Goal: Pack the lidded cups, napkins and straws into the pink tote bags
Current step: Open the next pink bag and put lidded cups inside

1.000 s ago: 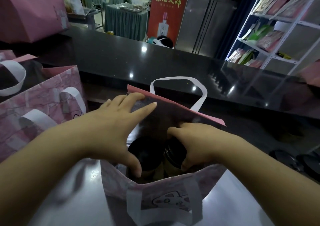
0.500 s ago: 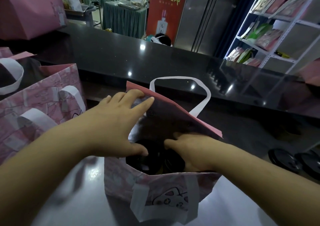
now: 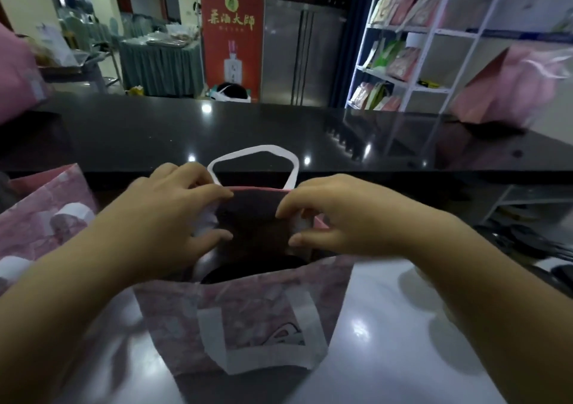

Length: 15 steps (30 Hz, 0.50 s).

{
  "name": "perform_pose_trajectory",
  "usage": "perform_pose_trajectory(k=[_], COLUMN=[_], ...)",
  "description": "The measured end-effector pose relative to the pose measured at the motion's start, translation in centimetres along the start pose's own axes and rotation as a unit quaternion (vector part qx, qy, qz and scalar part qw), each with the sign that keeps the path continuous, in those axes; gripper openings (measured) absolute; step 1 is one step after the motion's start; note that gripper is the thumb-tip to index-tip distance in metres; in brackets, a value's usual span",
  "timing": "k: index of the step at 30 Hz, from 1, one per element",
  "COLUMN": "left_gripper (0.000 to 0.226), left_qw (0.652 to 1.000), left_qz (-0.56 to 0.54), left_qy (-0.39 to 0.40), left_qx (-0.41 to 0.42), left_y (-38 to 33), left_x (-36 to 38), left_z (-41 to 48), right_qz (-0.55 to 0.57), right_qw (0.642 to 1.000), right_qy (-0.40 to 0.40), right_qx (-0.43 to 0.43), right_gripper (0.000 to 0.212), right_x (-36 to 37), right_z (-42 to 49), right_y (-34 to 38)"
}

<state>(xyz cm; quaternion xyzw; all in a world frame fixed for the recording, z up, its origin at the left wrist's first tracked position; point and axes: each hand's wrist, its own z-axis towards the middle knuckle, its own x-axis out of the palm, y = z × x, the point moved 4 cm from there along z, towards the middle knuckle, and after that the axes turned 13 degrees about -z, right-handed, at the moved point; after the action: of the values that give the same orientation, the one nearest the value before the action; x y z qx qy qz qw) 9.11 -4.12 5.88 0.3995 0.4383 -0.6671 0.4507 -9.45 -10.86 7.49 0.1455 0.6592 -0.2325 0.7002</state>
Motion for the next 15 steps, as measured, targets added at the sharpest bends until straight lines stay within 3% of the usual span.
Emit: perform_pose_trajectory(k=[7,15], left_gripper=[0.043,0.049], left_qw=[0.993,0.988], left_qz=[-0.053,-0.081], left_qy=[-0.042,0.009], left_qx=[0.101,0.130], left_y=[-9.0,-22.7], left_x=[-0.2,8.3], left_z=[1.3,2.8], right_qz=[-0.004,-0.030], right_qw=[0.996,0.982], right_qy=[-0.034,0.045], right_qx=[0.085,0.179], right_gripper=[0.038,0.039], right_x=[-1.0,2.7], right_z=[-8.7,-22.8], right_y=[-3.4,-10.6])
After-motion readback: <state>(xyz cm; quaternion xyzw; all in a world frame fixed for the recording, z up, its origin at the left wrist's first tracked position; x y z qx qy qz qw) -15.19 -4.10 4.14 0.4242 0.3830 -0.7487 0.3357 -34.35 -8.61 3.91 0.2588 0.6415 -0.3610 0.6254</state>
